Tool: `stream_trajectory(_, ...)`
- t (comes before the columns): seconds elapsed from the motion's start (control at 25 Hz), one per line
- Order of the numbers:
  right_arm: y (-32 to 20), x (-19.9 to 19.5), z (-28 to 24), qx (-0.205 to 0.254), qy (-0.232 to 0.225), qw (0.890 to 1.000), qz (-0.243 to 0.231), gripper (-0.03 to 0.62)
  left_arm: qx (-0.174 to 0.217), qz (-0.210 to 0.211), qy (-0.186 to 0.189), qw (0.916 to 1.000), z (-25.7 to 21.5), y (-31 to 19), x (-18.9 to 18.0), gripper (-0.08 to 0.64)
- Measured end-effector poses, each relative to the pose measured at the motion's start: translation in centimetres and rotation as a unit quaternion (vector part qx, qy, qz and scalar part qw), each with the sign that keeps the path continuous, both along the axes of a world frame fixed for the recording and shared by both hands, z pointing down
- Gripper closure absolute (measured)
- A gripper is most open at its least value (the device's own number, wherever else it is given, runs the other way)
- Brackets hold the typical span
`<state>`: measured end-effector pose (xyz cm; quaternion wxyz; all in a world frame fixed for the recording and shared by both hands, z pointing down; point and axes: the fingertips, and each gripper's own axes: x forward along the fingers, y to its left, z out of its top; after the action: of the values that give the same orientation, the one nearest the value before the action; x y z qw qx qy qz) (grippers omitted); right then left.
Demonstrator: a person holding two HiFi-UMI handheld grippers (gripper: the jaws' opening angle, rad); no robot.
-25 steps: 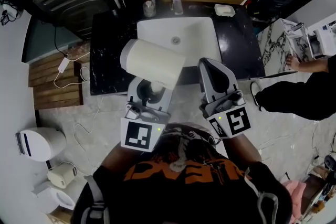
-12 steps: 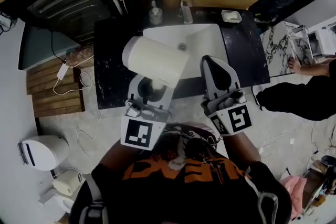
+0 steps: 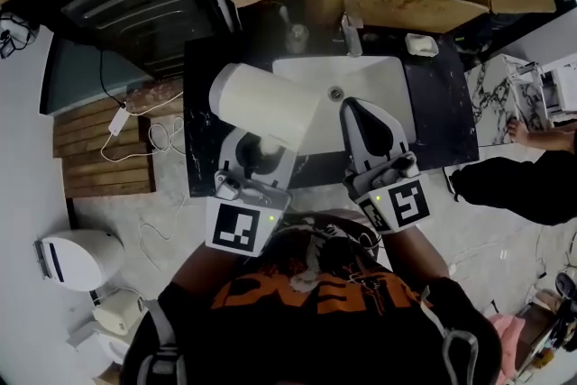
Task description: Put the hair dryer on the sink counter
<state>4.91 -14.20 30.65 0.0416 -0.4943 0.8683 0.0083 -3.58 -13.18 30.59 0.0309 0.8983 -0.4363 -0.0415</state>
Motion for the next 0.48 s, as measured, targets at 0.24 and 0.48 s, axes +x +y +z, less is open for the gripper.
stream_trajectory(0.24,-1.7,-3.8,0.7,-0.006,-0.009,0.999,-0.03,0.58,-0.013,-0.022,0.003,0.9997,0.8,-1.7,-3.8,0.402)
stream_trajectory(0.48,-2.9,-6.9,1.7,-0.018,-0.011,0.998,-0.053,0.58,-0.022,-0.042,-0.022,0.9986,2.4,-2.7,-7.2,0.402)
